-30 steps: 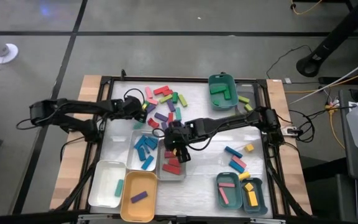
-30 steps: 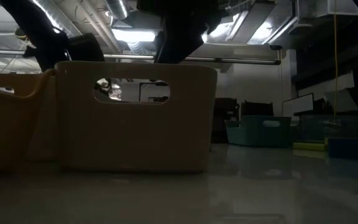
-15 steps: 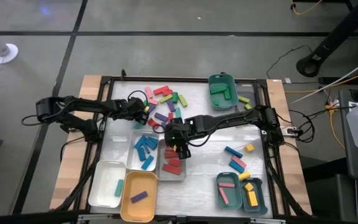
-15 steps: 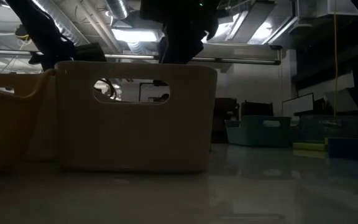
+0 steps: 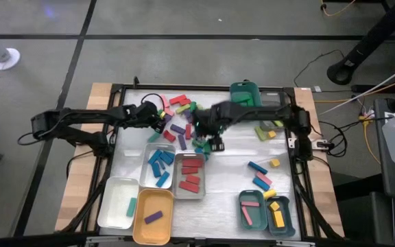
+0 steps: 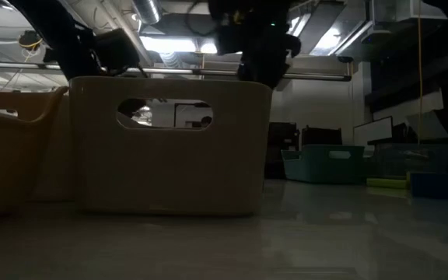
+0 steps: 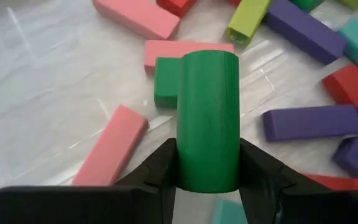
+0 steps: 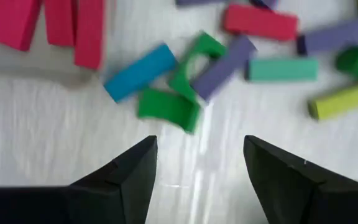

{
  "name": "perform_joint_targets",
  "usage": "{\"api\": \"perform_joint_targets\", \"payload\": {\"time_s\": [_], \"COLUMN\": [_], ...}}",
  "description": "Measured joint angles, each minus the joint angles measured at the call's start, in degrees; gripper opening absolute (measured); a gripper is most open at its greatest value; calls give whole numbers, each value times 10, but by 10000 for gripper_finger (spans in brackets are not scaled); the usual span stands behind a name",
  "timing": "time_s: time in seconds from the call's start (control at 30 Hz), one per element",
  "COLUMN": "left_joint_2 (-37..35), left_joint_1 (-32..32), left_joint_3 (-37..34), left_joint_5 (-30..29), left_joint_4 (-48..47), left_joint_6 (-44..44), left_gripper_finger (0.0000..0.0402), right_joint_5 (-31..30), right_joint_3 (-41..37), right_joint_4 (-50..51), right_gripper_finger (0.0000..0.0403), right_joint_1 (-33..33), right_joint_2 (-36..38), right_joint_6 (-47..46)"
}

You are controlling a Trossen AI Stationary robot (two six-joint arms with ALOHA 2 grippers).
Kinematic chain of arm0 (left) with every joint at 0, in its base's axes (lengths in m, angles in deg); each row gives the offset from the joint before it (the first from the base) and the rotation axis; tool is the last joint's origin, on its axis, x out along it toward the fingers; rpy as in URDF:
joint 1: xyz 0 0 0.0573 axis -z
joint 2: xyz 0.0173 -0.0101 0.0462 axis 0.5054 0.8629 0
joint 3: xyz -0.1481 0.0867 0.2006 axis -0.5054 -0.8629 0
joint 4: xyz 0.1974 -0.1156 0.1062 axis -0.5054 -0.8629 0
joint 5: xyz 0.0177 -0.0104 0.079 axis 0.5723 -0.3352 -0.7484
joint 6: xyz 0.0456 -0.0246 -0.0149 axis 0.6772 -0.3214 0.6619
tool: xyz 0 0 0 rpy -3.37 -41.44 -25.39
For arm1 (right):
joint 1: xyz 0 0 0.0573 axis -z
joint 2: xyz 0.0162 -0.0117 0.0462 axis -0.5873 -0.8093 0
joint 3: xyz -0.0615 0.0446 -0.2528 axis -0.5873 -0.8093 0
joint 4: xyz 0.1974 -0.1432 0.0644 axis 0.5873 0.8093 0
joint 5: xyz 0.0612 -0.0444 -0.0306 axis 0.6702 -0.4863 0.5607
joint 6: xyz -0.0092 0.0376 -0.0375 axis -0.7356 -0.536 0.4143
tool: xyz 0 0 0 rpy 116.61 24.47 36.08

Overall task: Sort blocks
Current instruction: Put the green block into the top green bin

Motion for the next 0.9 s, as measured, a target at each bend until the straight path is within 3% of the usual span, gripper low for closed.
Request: {"api": "perform_joint_targets", "payload": {"time_s": [0.13, 0.27, 0.4, 0.57, 0.73, 0.9], "left_joint_2": [-35, -57, -60, -55, -52, -25], "left_joint_1": [1, 9, 26, 61, 114, 159], "left_joint_3": [2, 2, 3, 2, 3, 3], "left_joint_5": [5, 19, 35, 94, 106, 97], "left_joint_4": [-4, -5, 16, 109, 258, 391], "left_joint_6": [-1, -2, -5, -6, 16, 47], "left_gripper_finger": [115, 115, 115, 115, 115, 115], "right_joint_5": [57, 148, 214, 303, 320, 315], "right_joint_3": [-4, -93, -252, -407, -473, -482], "right_joint_4": [48, 2, -175, -457, -690, -823], "right_gripper_finger": [238, 238, 238, 238, 238, 238], "right_joint_1": [62, 137, 206, 236, 208, 154], "right_joint_2": [34, 114, 210, 272, 260, 229], "right_joint_6": [4, 15, -4, -124, -195, -198]}}
